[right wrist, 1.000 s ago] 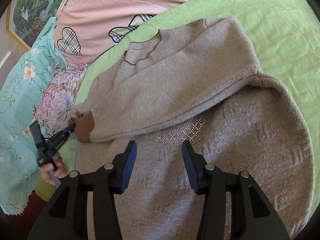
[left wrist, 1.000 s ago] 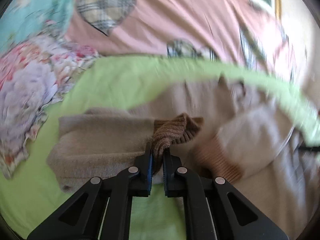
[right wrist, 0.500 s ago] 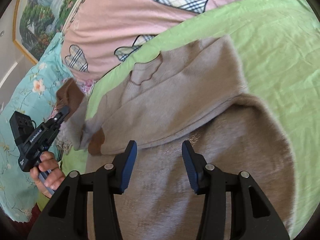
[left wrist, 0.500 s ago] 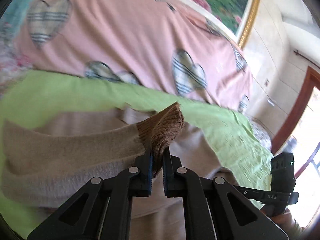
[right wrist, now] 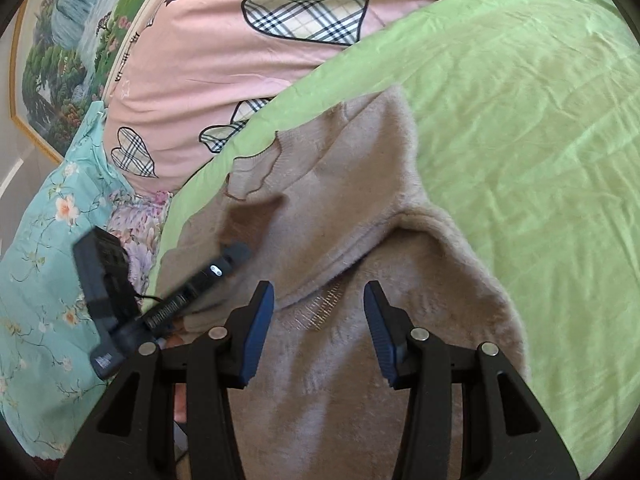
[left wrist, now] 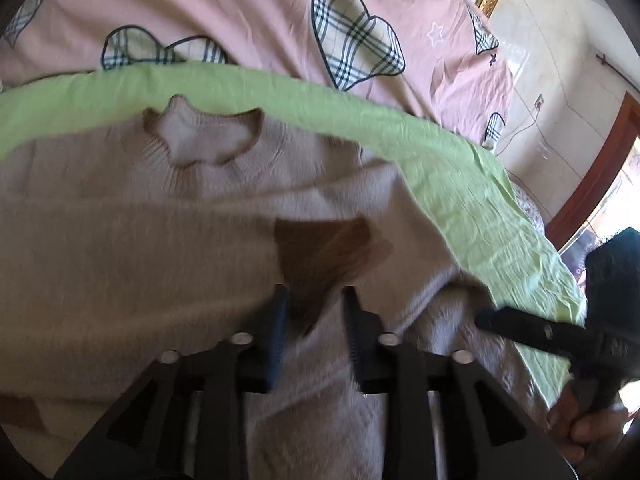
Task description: Fold small clothes
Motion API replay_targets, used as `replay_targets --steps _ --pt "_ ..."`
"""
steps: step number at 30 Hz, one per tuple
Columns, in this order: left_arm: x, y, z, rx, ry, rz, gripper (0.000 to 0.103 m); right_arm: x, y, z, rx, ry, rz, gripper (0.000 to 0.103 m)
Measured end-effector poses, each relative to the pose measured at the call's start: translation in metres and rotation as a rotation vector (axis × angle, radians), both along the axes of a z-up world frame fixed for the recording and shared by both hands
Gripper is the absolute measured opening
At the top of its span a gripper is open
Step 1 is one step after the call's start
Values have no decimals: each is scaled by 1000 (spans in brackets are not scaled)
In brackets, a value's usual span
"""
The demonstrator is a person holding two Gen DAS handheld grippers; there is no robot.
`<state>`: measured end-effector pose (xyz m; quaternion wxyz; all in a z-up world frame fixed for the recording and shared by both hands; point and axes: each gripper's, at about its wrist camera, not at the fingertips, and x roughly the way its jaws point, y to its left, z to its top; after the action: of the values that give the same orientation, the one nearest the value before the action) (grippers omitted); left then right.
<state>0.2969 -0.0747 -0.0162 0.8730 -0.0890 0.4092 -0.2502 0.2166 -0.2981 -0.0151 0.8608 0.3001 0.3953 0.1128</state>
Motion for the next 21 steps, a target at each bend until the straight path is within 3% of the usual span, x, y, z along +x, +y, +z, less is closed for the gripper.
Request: replay_targets --steps 4,7,10,13,17,18,19,20,21 --pt "-40 37 9 -13 -15 48 54 18 15 2 -1 -6 34 48" --pt "-69 82 15 47 -41 178 54 36 25 1 -7 -4 54 50" --pt "-91 140 15 125 -49 376 54 55 32 -4 -25 10 56 58" --pt "-94 197 5 165 6 551 54 77 41 -16 -68 63 53 61" --pt "-72 241 -17 114 116 615 52 98 61 -35 -89 118 99 61" --pt "-68 243 -19 99 118 612 52 101 68 -37 -104 112 115 54" --pt "-63 243 -19 95 111 606 52 102 74 -37 -114 104 131 26" --pt "-56 240 -18 97 101 592 52 105 79 -35 -106 100 158 11" --pt "-53 238 -17 100 96 583 52 106 82 -30 -90 83 176 7"
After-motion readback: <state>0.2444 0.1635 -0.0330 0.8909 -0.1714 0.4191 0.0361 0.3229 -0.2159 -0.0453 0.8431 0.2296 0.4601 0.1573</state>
